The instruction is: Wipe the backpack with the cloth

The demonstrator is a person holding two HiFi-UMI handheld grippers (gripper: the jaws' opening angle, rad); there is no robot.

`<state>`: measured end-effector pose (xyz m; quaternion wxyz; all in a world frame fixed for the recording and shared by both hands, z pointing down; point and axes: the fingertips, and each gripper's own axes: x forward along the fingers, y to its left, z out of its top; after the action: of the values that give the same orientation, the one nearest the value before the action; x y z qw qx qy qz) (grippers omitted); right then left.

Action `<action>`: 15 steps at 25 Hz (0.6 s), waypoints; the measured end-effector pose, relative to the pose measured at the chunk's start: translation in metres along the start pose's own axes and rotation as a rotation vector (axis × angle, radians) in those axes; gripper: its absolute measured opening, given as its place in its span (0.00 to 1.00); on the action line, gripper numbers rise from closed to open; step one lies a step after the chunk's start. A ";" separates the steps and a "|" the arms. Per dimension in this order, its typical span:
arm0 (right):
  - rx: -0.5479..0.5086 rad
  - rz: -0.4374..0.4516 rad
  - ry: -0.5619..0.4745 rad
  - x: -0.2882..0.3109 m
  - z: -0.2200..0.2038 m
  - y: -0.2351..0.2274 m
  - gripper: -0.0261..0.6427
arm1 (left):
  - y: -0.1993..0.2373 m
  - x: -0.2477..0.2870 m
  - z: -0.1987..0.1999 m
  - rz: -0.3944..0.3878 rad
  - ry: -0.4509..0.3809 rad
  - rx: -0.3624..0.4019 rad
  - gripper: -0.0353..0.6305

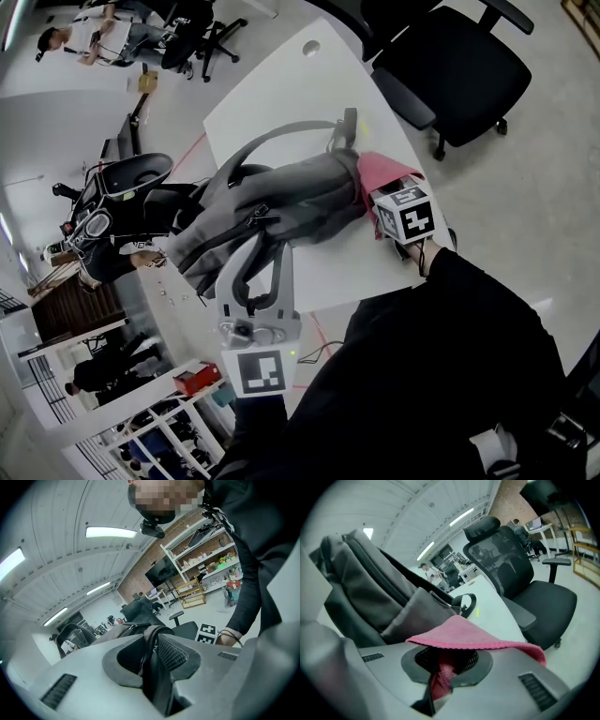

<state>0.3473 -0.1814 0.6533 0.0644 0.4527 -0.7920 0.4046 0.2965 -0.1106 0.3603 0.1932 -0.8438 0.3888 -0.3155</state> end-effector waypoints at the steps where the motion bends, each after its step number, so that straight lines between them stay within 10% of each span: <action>1: -0.021 -0.040 0.045 0.004 -0.006 -0.006 0.11 | 0.000 0.000 -0.001 -0.001 0.002 -0.002 0.21; 5: -0.004 -0.023 0.120 0.014 -0.018 -0.005 0.11 | -0.001 0.000 -0.001 -0.006 0.006 0.000 0.21; 15: 0.140 0.184 -0.109 -0.056 0.032 0.064 0.11 | 0.000 0.000 -0.004 -0.006 0.006 0.012 0.21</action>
<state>0.3393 -0.1497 0.5684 -0.0479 0.4028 -0.8024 0.4377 0.2936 -0.1105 0.3632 0.1963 -0.8428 0.3848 -0.3210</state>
